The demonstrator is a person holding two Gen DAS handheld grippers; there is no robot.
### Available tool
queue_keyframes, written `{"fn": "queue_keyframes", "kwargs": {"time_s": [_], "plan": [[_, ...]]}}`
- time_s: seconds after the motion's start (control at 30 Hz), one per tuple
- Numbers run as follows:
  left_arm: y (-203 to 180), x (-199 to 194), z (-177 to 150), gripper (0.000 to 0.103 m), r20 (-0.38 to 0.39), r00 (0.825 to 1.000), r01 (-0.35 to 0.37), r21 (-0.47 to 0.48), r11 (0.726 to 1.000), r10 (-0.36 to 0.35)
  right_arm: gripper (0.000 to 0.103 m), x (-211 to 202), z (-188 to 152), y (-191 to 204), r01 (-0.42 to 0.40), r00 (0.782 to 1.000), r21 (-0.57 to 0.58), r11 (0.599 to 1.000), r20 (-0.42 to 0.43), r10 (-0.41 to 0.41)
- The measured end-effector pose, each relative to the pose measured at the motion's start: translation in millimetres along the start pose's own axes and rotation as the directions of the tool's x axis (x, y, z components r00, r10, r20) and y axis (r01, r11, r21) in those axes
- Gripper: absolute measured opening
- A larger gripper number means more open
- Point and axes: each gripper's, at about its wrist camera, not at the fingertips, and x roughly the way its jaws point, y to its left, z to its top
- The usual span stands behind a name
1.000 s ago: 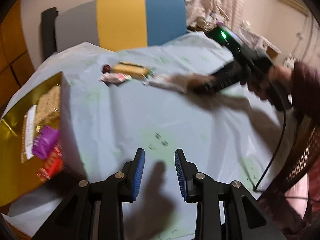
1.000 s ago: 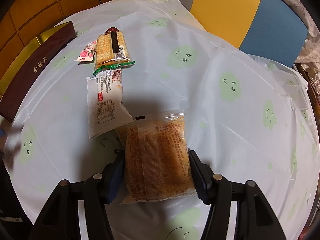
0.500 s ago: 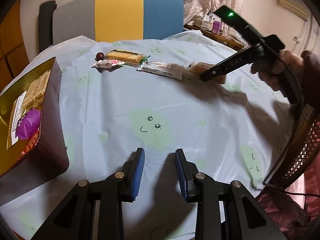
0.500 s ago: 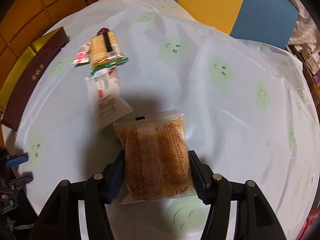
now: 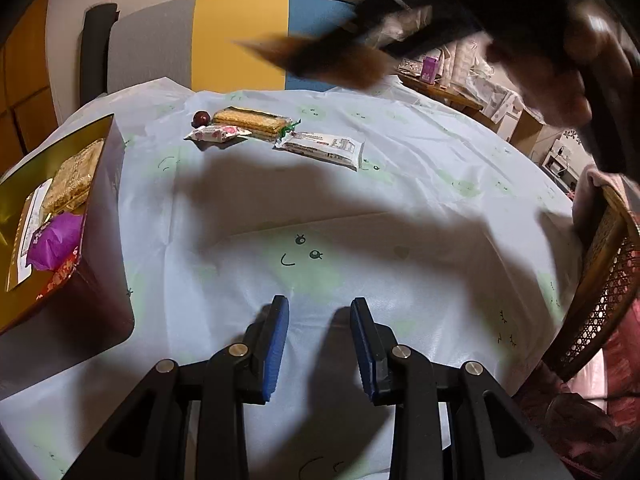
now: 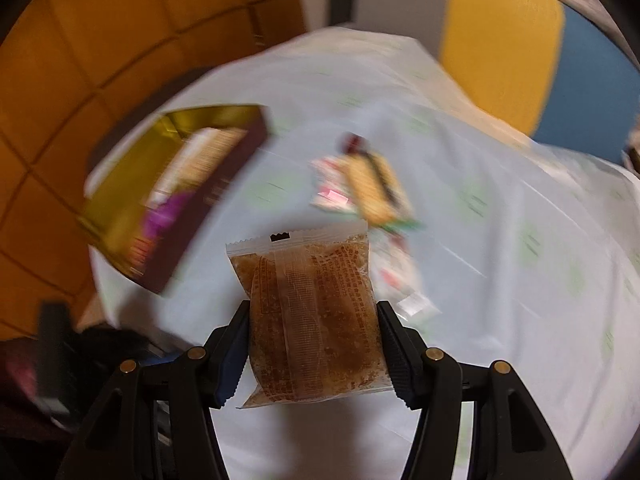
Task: Organize snacks
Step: 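Carry the pastry bag into the gold tray and open the right tool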
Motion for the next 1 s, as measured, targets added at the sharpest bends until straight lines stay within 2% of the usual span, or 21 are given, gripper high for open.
{"fn": "queue_keyframes", "kwargs": {"time_s": [0.17, 0.37, 0.47, 0.57, 0.8, 0.93, 1.0], "plan": [[1, -1, -2, 0.032, 0.016, 1.000, 0.010, -0.005, 1.000, -0.010, 0.061, 21, 44, 62, -0.119, 0.993, -0.107, 0.987, -0.006, 0.119], [3, -1, -3, 0.032, 0.031, 0.999, 0.026, -0.013, 1.000, -0.025, 0.061, 58, 78, 121, -0.192, 0.981, -0.221, 0.956, -0.075, 0.180], [4, -1, -3, 0.032, 0.035, 0.999, 0.034, -0.017, 0.999, -0.033, 0.061, 79, 88, 140, -0.204, 0.977, -0.236, 0.950, -0.102, 0.185], [4, -1, -4, 0.032, 0.037, 0.999, 0.033, -0.015, 0.999, -0.032, 0.062, 95, 89, 154, -0.247, 0.965, -0.234, 0.940, -0.145, 0.218], [2, -1, -4, 0.032, 0.041, 0.999, 0.026, -0.008, 1.000, -0.026, 0.062, 92, 83, 147, -0.231, 0.971, -0.217, 0.948, -0.110, 0.212], [1, -1, -4, 0.032, 0.041, 0.999, 0.022, -0.005, 1.000, -0.022, 0.062, 76, 80, 124, -0.196, 0.980, -0.182, 0.963, -0.062, 0.188], [1, -1, -4, 0.032, 0.041, 0.999, 0.022, -0.003, 1.000, -0.021, 0.062, 66, 75, 107, -0.154, 0.988, -0.155, 0.976, -0.031, 0.151]]}}
